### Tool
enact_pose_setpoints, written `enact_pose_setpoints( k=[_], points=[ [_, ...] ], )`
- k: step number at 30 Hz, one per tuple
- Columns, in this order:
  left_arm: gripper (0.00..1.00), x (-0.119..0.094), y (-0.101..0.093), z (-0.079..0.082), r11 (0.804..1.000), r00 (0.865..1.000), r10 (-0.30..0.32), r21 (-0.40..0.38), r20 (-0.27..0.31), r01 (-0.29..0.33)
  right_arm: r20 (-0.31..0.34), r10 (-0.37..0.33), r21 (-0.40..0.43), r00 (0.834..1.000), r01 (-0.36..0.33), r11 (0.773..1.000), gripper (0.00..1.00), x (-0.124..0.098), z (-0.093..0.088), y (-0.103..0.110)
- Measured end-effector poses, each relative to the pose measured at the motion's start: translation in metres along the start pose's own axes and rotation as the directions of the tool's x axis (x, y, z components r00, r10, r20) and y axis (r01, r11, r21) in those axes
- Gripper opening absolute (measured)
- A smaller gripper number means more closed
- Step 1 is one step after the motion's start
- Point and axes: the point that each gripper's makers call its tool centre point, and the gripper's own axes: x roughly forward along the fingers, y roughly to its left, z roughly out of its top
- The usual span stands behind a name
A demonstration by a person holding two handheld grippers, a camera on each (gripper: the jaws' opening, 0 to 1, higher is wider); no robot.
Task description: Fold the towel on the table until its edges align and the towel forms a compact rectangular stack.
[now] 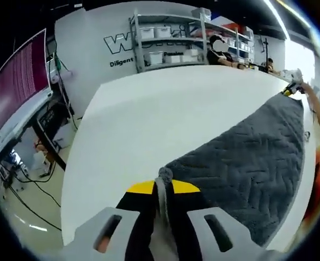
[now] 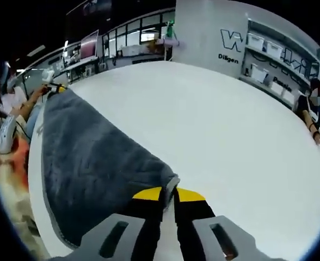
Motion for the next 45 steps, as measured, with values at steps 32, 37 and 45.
enact_pose_setpoints(
  k=[32,37,45],
  points=[
    [0.06,0.065,0.011,0.050,0.998,1.000,-0.004,0.064,0.012,0.003,-0.021,-0.217,-0.057,0.976,0.215,0.975,0.00,0.016,0.017,-0.052],
    [0.06,0.076,0.015,0.056,0.998,1.000,-0.007,0.058,0.020,0.006,-0.024,-0.246,-0.064,0.969,0.244,0.968,0.00,0.020,0.022,-0.060],
    [0.05,0.090,0.022,0.067,0.998,1.000,-0.001,0.067,0.023,-0.001,-0.018,-0.292,-0.080,0.956,0.290,0.954,0.00,0.028,0.036,-0.073]
  ],
)
